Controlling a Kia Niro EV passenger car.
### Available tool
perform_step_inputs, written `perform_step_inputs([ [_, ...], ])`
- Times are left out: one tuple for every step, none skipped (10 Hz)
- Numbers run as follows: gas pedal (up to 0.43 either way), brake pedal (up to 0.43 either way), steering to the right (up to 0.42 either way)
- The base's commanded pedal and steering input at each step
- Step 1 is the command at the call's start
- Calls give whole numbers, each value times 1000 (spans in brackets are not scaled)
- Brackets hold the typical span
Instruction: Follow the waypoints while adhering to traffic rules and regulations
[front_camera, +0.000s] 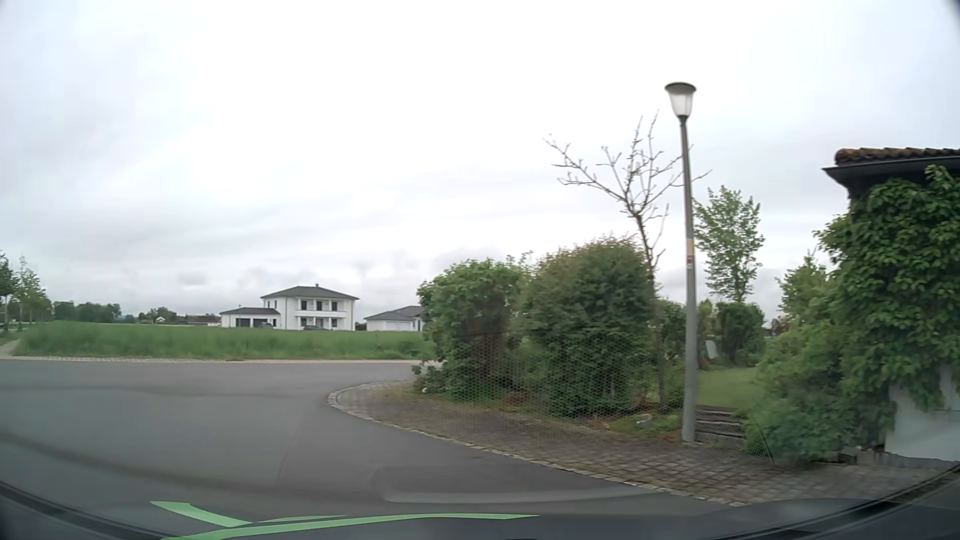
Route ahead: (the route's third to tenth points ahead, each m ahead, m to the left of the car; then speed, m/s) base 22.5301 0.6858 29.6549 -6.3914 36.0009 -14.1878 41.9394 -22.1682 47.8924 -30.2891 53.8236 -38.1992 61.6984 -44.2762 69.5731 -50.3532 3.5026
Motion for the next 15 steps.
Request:
perform_step_inputs([
  [20,0,-467],
  [20,0,-461],
  [8,0,-451],
  [0,0,-433],
  [0,0,-401],
  [0,0,-372],
  [0,0,-350],
  [0,0,-321],
  [0,0,-297],
  [0,0,-279],
  [0,0,-271],
  [0,0,-254],
  [0,0,-232],
  [0,0,-208],
  [0,0,-188],
])
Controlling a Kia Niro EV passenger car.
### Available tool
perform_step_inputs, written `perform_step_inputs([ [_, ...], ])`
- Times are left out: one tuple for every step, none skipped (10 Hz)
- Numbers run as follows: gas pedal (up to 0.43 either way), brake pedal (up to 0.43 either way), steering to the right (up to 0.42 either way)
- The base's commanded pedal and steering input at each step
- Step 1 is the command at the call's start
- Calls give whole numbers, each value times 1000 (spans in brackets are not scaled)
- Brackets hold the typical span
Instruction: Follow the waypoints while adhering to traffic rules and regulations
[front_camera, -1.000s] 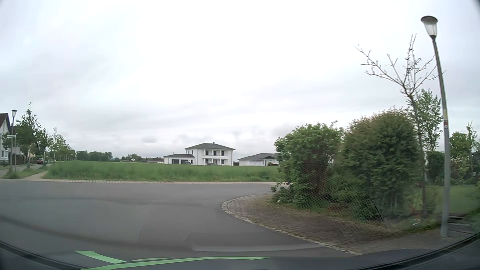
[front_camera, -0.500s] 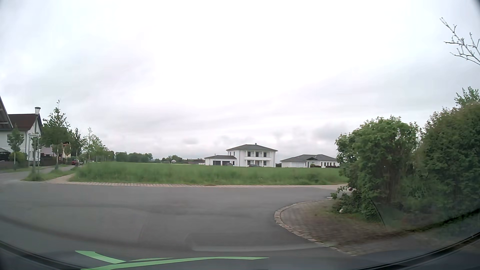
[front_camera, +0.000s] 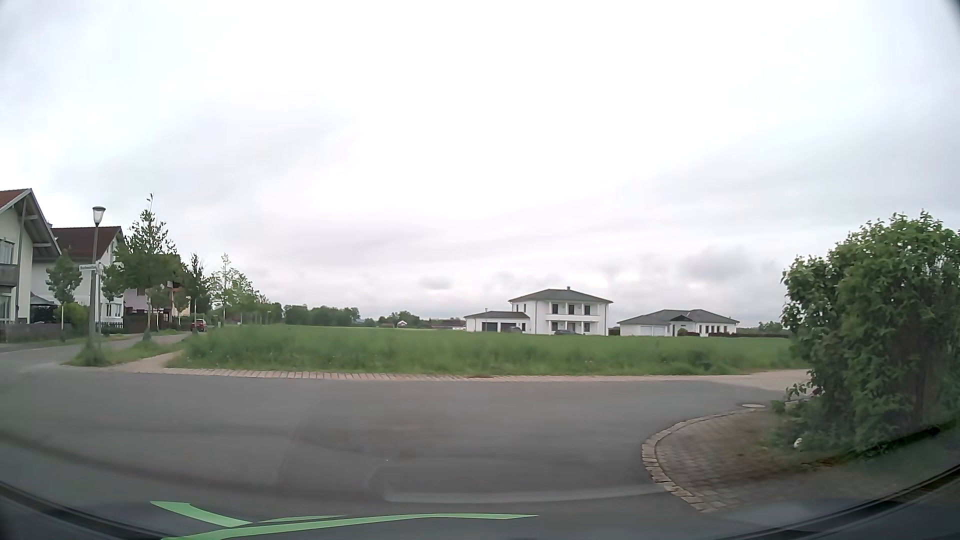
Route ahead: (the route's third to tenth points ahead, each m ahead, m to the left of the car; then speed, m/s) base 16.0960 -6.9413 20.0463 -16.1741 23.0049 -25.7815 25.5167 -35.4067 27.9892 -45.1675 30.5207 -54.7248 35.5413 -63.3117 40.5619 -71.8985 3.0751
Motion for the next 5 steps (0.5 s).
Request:
perform_step_inputs([
  [0,0,-175],
  [0,0,-157],
  [0,0,-140],
  [0,0,-126],
  [0,0,-108],
])
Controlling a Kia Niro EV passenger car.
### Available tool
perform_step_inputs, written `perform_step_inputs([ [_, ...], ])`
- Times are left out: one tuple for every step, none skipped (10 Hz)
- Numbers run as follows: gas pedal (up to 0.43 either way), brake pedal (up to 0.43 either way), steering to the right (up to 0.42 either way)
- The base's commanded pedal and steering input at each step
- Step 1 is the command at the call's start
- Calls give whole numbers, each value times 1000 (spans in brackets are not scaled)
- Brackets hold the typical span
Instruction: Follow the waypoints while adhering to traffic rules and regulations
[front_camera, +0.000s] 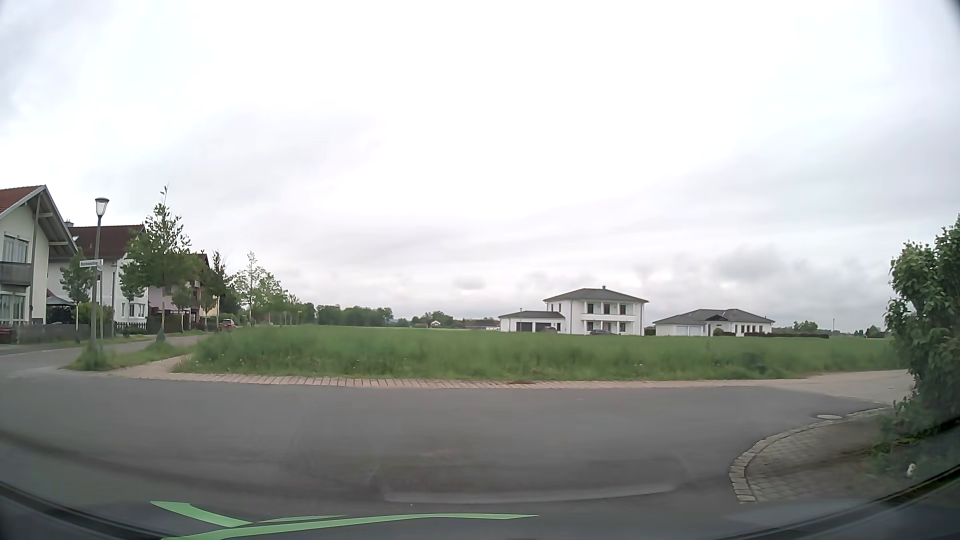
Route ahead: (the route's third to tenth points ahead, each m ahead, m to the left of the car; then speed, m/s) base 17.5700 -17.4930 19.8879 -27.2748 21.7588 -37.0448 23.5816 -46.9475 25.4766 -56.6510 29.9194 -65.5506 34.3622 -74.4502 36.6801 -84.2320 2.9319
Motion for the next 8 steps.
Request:
perform_step_inputs([
  [0,0,-78],
  [0,0,-42],
  [0,0,9],
  [0,0,54],
  [0,0,87],
  [0,0,115],
  [0,0,142],
  [0,0,167],
])
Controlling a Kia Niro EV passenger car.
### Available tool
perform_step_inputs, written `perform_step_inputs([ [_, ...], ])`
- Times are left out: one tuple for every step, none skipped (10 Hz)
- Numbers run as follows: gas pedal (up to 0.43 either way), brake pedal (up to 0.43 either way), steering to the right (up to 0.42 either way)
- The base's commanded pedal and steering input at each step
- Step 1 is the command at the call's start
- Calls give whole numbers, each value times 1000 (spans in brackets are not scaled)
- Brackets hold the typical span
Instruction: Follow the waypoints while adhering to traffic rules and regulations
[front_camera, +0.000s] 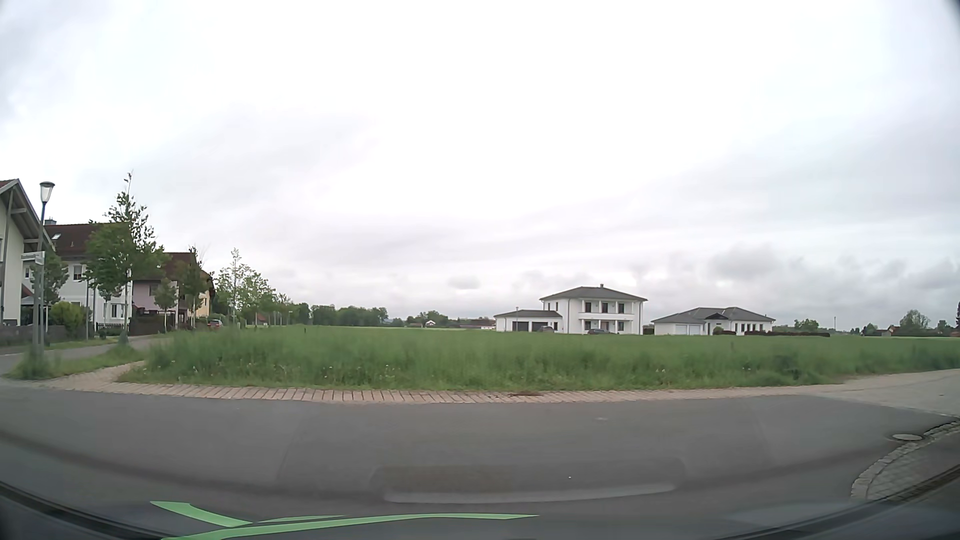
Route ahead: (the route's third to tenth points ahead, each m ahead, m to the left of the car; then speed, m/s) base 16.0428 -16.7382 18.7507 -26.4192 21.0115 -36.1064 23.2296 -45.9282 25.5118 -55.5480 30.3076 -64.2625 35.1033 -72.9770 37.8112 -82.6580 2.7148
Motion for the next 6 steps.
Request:
perform_step_inputs([
  [0,0,199],
  [8,0,231],
  [20,0,269],
  [20,0,300],
  [39,0,330],
  [59,0,355],
])
